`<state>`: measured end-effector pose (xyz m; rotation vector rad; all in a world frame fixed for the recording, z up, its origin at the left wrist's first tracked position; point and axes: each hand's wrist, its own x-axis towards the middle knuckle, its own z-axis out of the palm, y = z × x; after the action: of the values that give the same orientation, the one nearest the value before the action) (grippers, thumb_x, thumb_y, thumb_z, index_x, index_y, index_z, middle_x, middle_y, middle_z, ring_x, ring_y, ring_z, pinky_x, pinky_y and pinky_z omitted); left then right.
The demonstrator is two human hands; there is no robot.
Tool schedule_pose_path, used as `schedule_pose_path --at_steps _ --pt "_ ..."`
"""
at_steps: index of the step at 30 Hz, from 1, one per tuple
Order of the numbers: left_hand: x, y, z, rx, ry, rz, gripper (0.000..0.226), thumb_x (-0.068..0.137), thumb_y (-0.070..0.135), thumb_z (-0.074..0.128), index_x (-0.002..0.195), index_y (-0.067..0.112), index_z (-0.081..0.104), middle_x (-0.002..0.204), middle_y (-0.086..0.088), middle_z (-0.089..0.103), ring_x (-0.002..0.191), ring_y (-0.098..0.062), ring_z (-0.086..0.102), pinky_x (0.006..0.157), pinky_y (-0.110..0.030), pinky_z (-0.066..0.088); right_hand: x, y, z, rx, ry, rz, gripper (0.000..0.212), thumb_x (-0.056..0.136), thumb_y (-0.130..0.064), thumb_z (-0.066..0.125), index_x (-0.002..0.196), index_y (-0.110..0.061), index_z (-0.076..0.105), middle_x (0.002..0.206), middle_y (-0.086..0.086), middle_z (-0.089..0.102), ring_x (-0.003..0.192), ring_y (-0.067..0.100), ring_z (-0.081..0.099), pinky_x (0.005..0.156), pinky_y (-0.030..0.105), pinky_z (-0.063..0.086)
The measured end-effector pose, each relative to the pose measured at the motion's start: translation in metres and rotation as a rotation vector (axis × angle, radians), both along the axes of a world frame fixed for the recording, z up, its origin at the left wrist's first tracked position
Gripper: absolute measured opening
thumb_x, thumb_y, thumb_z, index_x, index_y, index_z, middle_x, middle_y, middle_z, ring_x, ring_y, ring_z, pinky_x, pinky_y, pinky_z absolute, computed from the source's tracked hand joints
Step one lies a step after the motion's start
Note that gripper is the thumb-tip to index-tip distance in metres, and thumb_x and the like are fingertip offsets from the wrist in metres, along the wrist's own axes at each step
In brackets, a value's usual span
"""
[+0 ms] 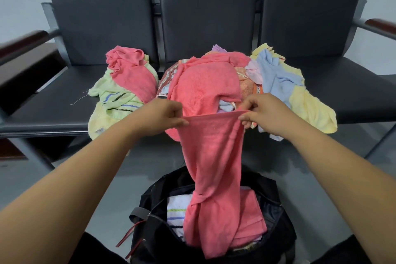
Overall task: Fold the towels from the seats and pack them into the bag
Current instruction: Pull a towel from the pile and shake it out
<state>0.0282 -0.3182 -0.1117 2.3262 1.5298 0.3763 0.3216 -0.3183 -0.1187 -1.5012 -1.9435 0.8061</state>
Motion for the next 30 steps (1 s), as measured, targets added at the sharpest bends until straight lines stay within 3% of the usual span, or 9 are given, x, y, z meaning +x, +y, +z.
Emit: schedule_pose_path --at_steps 4,8,11,13,16,20,22,25,30 --pt "0.003 -0.007 0.012 0.099 -0.177 0.107 0.024 0.086 0.024 0.078 0.074 0.02 0.057 0.065 0.005 0.067 0.06 -0.006 0.063 0.06 -0.026 0.049 0.002 -0.007 0.01 0.026 0.258 -0.135 0.006 0.088 0.005 0.071 0.088 0.005 0.065 0.071 0.014 0.07 0.053 0.006 0.066 0.059 0.017 0.055" --pt "0.015 -0.004 0.052 0.213 -0.173 0.16 0.016 0.087 0.017 0.075 0.081 0.02 0.061 0.073 -0.001 0.068 0.058 -0.001 0.058 0.06 -0.028 0.043 0.003 -0.004 0.05 0.065 0.329 -0.19 0.005 0.089 0.001 0.072 0.09 0.002 0.068 0.069 0.013 0.068 0.051 0.008 0.063 0.06 0.021 0.057" --pt "0.016 -0.003 0.11 0.298 -0.203 0.19 0.007 0.087 0.017 0.075 0.093 0.017 0.073 0.078 -0.005 0.072 0.074 -0.017 0.069 0.075 -0.032 0.053 -0.002 -0.002 0.109 0.147 0.416 -0.172 0.003 0.09 0.004 0.07 0.09 0.004 0.067 0.067 0.013 0.063 0.049 0.008 0.06 0.055 0.021 0.053" --pt "0.016 -0.014 0.155 0.257 -0.431 0.106 0.006 0.089 0.013 0.074 0.095 0.015 0.075 0.077 0.0 0.073 0.074 -0.01 0.07 0.078 -0.026 0.054 -0.003 -0.008 0.157 0.174 0.612 -0.15 0.006 0.092 0.003 0.067 0.087 -0.001 0.066 0.067 0.009 0.061 0.052 0.01 0.056 0.054 0.022 0.048" --pt "0.016 -0.037 0.205 -0.079 -0.826 -0.112 0.006 0.088 0.005 0.068 0.093 0.005 0.071 0.08 0.003 0.075 0.077 -0.003 0.07 0.076 -0.015 0.055 0.009 -0.017 0.206 0.05 0.969 0.075 0.003 0.096 -0.003 0.061 0.095 -0.006 0.063 0.07 0.002 0.058 0.056 0.008 0.051 0.052 0.02 0.044" --pt "0.013 -0.039 0.217 0.161 -0.162 0.085 0.01 0.083 0.03 0.081 0.085 0.02 0.078 0.077 0.008 0.075 0.063 0.009 0.063 0.066 -0.009 0.045 0.022 -0.016 0.189 0.052 0.529 -0.046 0.003 0.089 -0.002 0.07 0.088 -0.002 0.068 0.065 0.006 0.06 0.057 0.016 0.05 0.05 0.022 0.046" --pt "0.013 -0.038 0.216 0.259 -0.188 0.129 0.013 0.085 0.032 0.079 0.085 0.019 0.078 0.078 0.004 0.075 0.06 0.008 0.063 0.058 -0.003 0.042 0.022 -0.015 0.183 0.143 0.458 -0.132 0.008 0.087 0.0 0.074 0.081 -0.005 0.07 0.064 0.007 0.063 0.057 0.019 0.053 0.056 0.029 0.048" --pt "0.022 -0.039 0.215 0.296 -0.377 0.16 0.015 0.091 0.024 0.074 0.091 0.009 0.072 0.086 -0.006 0.076 0.069 -0.005 0.071 0.069 -0.011 0.054 0.019 -0.02 0.193 0.307 0.559 -0.142 0.012 0.088 0.0 0.074 0.083 -0.011 0.07 0.073 0.009 0.067 0.059 0.016 0.057 0.061 0.03 0.05" --pt "0.034 -0.043 0.215 0.306 -0.63 0.157 0.012 0.095 0.015 0.069 0.093 0.005 0.064 0.09 -0.014 0.074 0.069 -0.011 0.074 0.065 -0.021 0.059 0.018 -0.017 0.202 0.398 0.52 -0.135 0.035 0.089 -0.002 0.073 0.12 -0.018 0.07 0.096 0.013 0.075 0.089 0.024 0.072 0.085 0.036 0.061"
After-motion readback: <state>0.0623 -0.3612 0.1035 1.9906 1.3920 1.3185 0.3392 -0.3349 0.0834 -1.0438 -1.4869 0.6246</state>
